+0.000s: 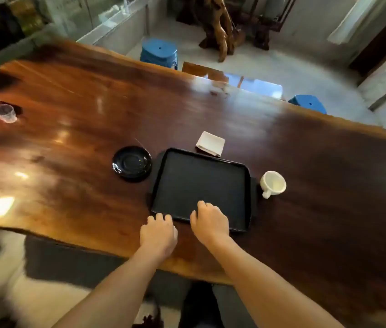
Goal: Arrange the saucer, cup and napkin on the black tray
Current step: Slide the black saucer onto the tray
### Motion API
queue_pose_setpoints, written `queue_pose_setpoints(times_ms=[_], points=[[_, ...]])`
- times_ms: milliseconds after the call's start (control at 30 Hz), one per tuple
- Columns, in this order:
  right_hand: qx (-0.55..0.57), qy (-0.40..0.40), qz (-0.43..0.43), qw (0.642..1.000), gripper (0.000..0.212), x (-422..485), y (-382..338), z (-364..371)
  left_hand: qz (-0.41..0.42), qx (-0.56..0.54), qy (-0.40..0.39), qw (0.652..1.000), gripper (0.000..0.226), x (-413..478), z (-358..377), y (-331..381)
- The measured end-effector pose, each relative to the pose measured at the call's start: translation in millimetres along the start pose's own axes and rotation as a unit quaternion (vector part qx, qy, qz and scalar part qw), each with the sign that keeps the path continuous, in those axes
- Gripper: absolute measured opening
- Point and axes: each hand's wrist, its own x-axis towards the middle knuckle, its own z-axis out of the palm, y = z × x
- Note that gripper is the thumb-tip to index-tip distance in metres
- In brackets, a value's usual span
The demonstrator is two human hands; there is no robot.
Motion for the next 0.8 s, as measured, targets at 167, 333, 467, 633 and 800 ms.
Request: queue_pose_setpoints(times_ms=[167,333,467,633,800], points=[[-0.002,-0.059,-0.017,0.998,0.024,10,-14,29,-0.052,-0.011,-0.017,0.998,0.037,1,41,-7],[0.026,-0.096,-0.039,0.994,0.027,44,-31,52,-0.120,-0.034,-0.030,0.992,0.049,15,72,-11],[0.098,-0.118,-0.038,0.987,0.027,81,-56,59,-0.184,-0.031,-0.046,0.981,0.075,28,91,-20],[0.237,-0.186,0.038,0.953,0.025,130,-93,66,-0.195,-0.055,-0.007,0.979,0.079,42,118,-27],[0.362,-0.217,0.112,0.899,0.024,173,-123,70,-0.195,-0.075,0.030,0.977,0.082,46,139,-27]])
